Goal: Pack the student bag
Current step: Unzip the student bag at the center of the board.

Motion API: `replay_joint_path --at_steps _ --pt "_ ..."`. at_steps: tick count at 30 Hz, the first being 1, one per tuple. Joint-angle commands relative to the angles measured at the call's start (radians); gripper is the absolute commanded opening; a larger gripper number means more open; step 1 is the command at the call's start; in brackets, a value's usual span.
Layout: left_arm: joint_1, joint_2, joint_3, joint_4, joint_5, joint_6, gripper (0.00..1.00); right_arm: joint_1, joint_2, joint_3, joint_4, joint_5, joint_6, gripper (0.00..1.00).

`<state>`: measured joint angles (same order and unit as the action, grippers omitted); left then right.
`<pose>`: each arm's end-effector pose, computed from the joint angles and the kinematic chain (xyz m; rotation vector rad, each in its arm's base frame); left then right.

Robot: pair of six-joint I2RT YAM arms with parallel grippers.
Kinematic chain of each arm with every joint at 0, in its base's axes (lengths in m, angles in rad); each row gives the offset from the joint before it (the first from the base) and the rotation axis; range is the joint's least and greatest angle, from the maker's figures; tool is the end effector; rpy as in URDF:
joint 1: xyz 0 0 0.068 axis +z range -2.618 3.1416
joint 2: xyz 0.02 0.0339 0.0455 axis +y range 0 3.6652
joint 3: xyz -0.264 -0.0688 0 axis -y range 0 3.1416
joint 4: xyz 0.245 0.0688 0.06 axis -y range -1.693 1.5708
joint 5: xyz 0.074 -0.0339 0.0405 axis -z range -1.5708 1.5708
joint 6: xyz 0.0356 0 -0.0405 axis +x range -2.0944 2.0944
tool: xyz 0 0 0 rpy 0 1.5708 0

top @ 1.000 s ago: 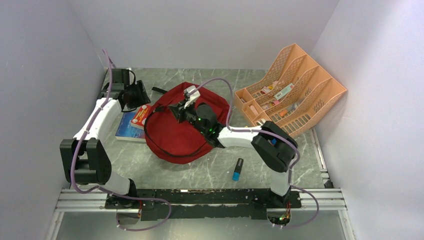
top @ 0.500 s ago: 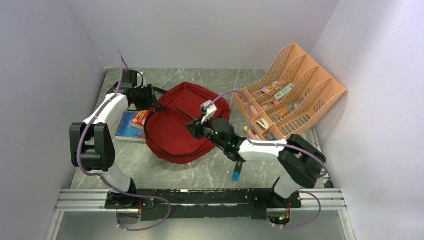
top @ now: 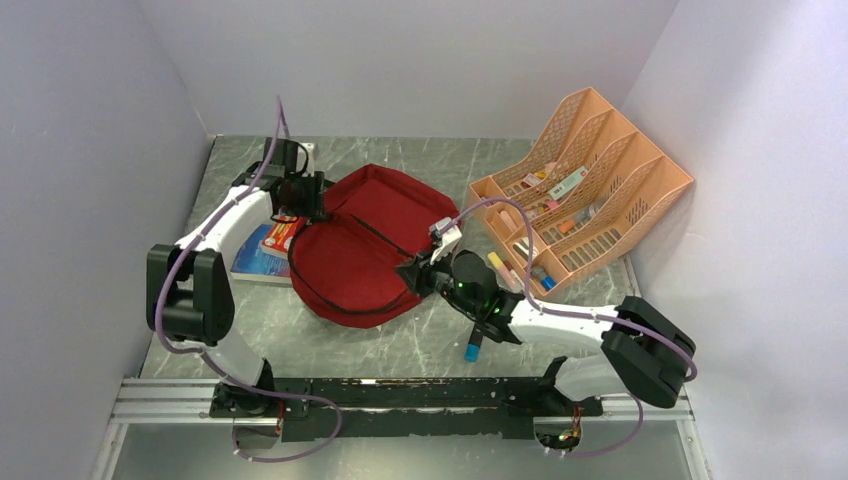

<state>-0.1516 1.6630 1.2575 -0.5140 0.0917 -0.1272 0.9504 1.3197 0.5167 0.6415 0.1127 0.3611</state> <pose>0.3548 -0.0575 0.2478 0.0692 2.4987 -0.2308 0.1635 0.2220 0.2170 -0.4423 1.7563 0.8570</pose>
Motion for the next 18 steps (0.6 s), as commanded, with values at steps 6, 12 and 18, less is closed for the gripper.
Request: replay_joint_path --at_steps 6,12,18 --pt "-0.135 -0.107 -0.045 0.055 -0.261 0.236 0.55 0.003 -0.078 -0.033 -0.076 0.015 0.022 0.32" --pt "-0.21 -0.123 -0.091 0.101 -0.389 0.362 0.55 0.004 -0.094 -0.018 -0.129 -0.032 0.046 0.34" --pt "-0.242 -0.059 -0.053 0.097 -0.411 0.419 0.56 0.004 -0.106 -0.003 -0.178 -0.042 0.035 0.38"
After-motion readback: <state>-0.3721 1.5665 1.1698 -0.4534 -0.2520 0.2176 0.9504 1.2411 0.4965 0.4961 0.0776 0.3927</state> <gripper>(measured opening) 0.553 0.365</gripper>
